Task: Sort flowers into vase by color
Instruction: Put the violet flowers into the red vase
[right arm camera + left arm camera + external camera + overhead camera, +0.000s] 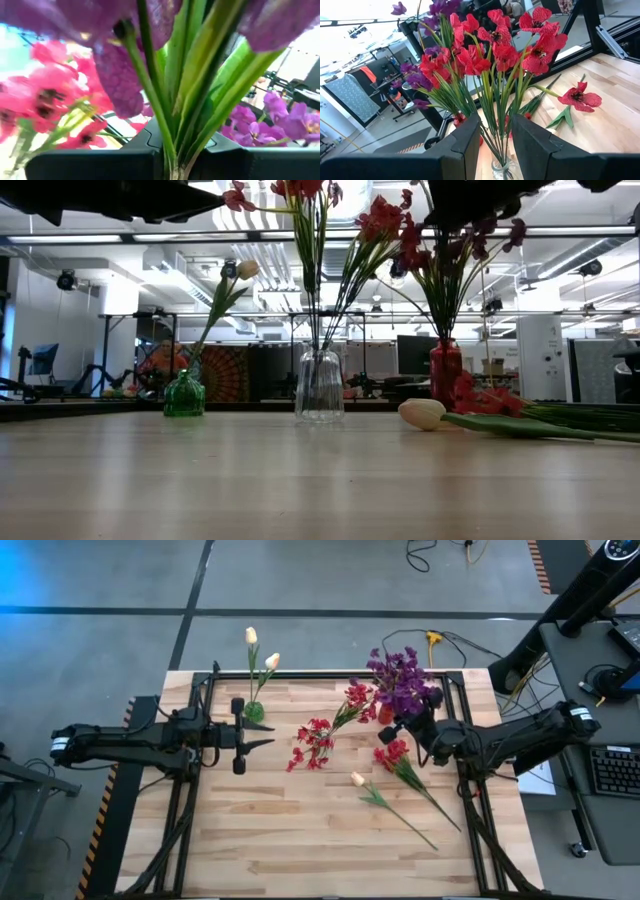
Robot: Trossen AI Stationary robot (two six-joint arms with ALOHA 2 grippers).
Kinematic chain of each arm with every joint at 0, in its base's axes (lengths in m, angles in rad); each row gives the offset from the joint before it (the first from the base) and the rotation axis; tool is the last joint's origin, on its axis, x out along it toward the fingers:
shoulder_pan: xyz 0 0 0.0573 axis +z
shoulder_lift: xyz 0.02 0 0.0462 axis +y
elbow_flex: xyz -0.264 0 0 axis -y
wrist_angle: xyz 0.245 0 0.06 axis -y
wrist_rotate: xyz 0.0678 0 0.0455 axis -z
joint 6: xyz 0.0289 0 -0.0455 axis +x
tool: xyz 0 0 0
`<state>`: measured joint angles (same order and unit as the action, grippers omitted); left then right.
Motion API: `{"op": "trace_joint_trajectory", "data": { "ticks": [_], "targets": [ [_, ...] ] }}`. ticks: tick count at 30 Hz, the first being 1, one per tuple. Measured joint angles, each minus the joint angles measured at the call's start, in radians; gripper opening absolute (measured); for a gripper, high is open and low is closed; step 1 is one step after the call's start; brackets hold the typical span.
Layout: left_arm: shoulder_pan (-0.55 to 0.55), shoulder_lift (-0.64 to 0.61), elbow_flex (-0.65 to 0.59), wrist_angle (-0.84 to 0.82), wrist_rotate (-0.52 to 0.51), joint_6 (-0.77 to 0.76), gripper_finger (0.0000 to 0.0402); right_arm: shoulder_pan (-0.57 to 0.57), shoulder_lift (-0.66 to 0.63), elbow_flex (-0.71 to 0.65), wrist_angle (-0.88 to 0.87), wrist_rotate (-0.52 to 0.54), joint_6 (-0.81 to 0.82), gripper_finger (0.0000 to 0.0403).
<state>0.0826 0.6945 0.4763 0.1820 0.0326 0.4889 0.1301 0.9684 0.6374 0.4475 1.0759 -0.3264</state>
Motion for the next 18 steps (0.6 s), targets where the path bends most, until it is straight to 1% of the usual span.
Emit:
{"op": "trace_joint_trajectory", "data": {
  "ticks": [4,6,9,12,14,16,18],
  "targets": [
    [0.0,0.0,0.002,0.018,0.0,-0.006,0.0095,0.054,-0.004,0.042,-0.01,0.0,-0.019,0.0028],
    [0.0,0.002,0.019,0.016,0.0,-0.042,0.0095,0.089,-0.007,0.074,-0.043,0.003,-0.019,0.0028],
    [-0.004,0.007,0.064,-0.015,0.006,-0.124,0.0095,0.154,-0.007,0.118,-0.113,0.064,-0.014,0.0028],
    [-0.028,0.023,0.117,-0.112,0.016,-0.166,0.0095,0.221,-0.007,0.157,-0.171,0.13,-0.014,0.0028],
    [-0.056,0.037,0.15,-0.156,0.018,-0.194,0.0094,0.265,-0.007,0.18,-0.202,0.155,-0.014,0.0028],
    [-0.097,0.052,0.175,-0.158,-0.012,-0.216,0.009,0.305,-0.007,0.204,-0.228,0.164,-0.009,0.0028],
    [-0.147,0.072,0.199,-0.16,-0.07,-0.229,0.0082,0.342,-0.007,0.228,-0.25,0.165,-0.007,0.0028]
  ]
}}
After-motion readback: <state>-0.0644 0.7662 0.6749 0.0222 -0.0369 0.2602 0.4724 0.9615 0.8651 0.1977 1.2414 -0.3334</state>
